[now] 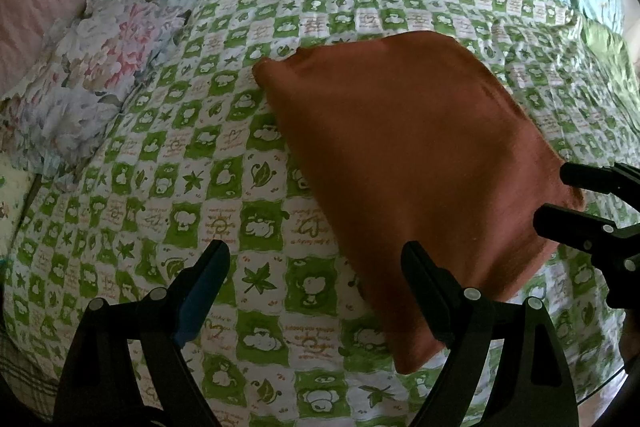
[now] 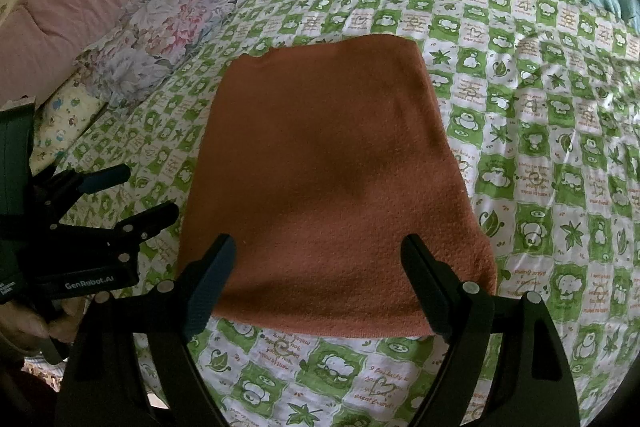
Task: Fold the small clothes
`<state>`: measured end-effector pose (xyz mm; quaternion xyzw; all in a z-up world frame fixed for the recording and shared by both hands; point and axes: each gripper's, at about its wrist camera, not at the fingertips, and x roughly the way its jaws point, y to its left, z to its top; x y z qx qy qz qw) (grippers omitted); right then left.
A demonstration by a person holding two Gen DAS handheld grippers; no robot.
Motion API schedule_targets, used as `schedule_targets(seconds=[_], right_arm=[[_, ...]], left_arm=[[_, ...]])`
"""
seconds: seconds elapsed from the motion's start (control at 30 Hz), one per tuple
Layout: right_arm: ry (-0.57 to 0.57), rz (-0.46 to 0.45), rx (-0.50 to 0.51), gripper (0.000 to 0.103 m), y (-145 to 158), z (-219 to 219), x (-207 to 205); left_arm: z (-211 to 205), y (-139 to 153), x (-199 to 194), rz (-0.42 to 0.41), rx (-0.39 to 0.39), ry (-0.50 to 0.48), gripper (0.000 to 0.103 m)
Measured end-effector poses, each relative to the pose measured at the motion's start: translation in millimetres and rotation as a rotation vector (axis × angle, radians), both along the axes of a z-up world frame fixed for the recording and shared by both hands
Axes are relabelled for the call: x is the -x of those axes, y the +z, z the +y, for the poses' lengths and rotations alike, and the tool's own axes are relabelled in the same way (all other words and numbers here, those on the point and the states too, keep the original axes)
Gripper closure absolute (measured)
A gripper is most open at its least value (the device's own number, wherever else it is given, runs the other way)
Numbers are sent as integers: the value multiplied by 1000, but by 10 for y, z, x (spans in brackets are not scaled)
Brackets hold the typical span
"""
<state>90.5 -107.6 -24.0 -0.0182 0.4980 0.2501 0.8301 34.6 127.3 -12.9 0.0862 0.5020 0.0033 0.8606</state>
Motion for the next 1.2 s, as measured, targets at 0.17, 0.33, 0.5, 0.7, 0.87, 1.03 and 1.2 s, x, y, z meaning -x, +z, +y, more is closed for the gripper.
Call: schedule_targets(seconds=[0.17, 0.33, 0.5, 0.7, 0.87, 1.03, 1.2], right_arm=[[-6, -2, -5, 18, 34, 58, -25], [-11, -3, -8, 18, 37, 65, -20], [-11, -3, -8, 18, 35, 54, -16], [-12, -3, -8, 18, 37, 55, -16], [-14, -2, -11, 18, 36, 45, -31], [-19, -4, -16, 18, 44, 58, -36], [-21, -5, -18, 18, 44, 42, -39]], left_arm=[[8, 4, -19, -1, 2, 0, 15], [19, 5, -30, -1, 5, -1, 15], [23, 7, -33, 0, 6, -2, 15], [39, 13, -45, -3, 11, 4, 14], [45, 13, -56, -4, 11, 3, 14], [40, 14, -52, -4, 11, 4, 14], [43, 27, -73, -6, 10, 3, 14]])
